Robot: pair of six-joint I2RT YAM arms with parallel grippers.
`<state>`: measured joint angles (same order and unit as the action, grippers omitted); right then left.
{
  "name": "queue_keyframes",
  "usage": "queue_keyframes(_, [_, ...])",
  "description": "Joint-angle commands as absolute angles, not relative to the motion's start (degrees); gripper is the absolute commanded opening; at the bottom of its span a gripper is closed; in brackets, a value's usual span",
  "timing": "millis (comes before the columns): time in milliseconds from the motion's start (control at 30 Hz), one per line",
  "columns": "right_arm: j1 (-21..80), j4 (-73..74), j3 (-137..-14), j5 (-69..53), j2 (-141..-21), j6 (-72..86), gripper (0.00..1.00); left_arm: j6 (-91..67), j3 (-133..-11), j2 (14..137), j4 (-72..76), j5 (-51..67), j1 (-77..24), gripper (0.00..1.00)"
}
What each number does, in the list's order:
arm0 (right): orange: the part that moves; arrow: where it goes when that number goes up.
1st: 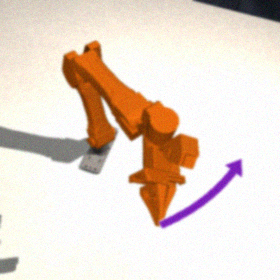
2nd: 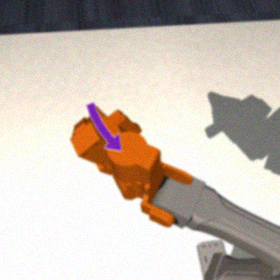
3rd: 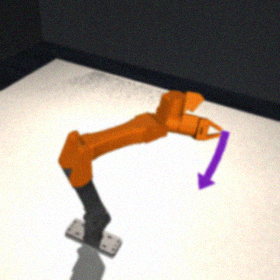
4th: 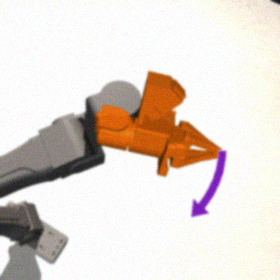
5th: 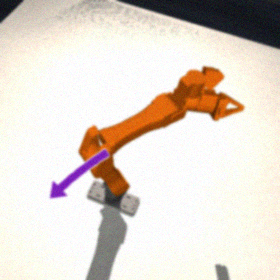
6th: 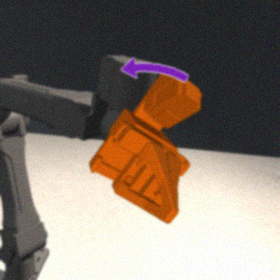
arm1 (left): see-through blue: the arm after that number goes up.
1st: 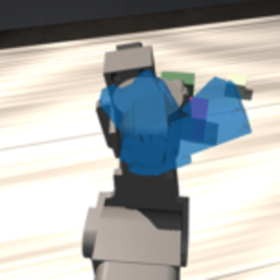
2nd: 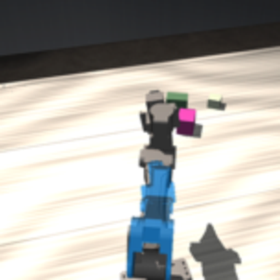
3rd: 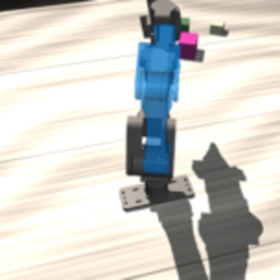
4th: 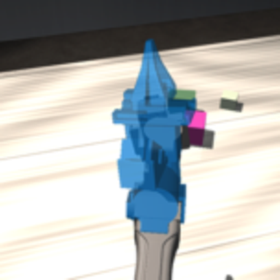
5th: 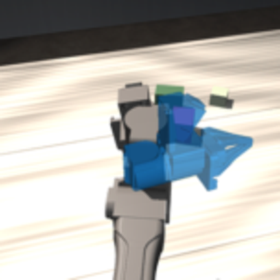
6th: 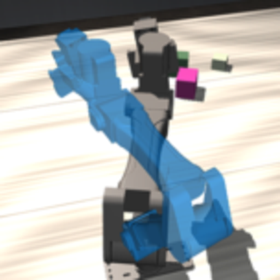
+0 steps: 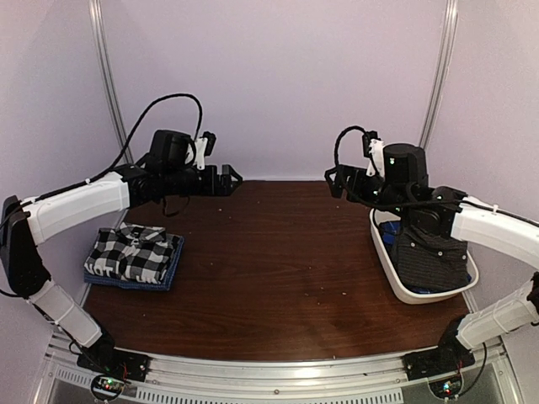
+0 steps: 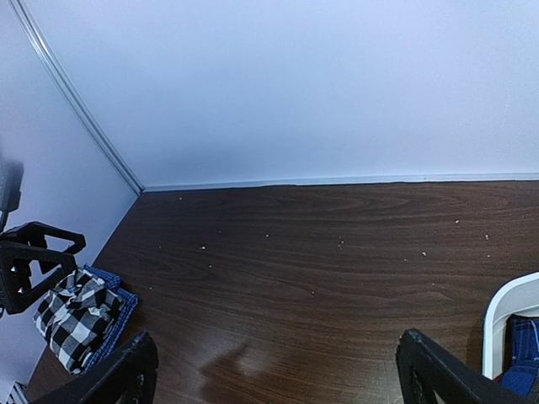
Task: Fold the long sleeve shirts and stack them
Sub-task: Reset both arms
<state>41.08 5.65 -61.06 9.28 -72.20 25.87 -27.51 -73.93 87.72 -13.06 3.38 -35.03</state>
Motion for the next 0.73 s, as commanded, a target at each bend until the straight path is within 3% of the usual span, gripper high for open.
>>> queue_keyframes(0, [40.8,4.8,-59.9,10.2,-71.4,26.3,1.0,-26.9,-73.2,86.0,-9.8,2.9,-34.9,0.98])
queue_keyframes(700, [40.8,4.8,-59.0,10.6,-71.0,26.7,1.0,-26.7,-73.1,86.2,-9.5,3.6,-34.9,0.98])
